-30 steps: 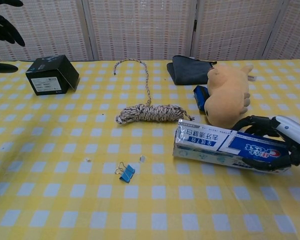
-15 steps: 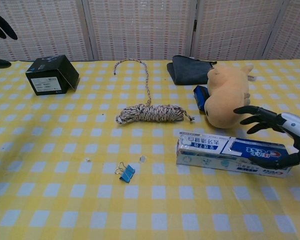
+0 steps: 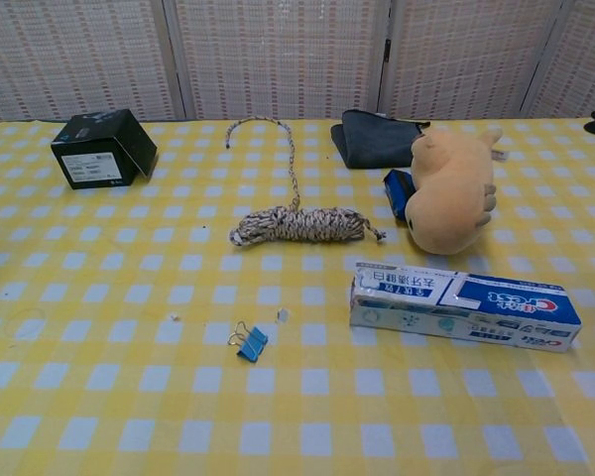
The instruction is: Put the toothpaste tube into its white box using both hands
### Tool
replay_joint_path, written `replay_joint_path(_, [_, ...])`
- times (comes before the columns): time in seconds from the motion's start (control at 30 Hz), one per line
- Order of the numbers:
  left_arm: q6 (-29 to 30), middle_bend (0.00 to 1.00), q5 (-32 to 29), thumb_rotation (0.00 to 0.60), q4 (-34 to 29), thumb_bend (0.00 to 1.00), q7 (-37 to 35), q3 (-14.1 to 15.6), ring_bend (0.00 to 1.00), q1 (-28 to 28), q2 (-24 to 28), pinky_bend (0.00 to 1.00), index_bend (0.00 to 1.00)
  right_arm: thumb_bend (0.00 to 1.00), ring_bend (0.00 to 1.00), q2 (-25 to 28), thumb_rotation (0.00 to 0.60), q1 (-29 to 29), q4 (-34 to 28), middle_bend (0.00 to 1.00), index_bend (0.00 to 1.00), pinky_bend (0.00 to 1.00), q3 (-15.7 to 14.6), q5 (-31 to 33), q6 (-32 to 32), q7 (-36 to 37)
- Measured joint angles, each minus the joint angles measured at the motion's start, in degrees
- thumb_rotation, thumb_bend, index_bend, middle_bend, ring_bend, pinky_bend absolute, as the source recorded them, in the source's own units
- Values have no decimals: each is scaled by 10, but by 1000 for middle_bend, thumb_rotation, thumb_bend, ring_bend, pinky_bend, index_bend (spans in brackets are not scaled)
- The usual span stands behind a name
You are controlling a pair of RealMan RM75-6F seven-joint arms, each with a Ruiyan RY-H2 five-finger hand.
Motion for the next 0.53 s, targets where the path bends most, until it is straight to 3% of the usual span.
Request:
replay_joint_path(0.13, [24,93,18,600,51,194,19,23,15,36,-17,7,59,325,0,69,600,-46,-118,0,0,0,-1,22,22,-143])
replay_joint_path(0.23, [24,18,13,600,55,187,61,29,0,47,-23,0,31,325,0,105,600,-81,-162,0,0,0,-2,31,36,-187])
replay_joint_path(0.33, [19,0,7,600,38,178,101,34,0,56,-18,0,20,324,0,113,600,-93,-166,0,0,0,-2,34,43,-178])
replay_joint_path(0.53, [13,0,10,600,11,171,112,40,0,67,-3,0,19,325,0,136,600,-105,-169,0,0,0,1,34,36,-142])
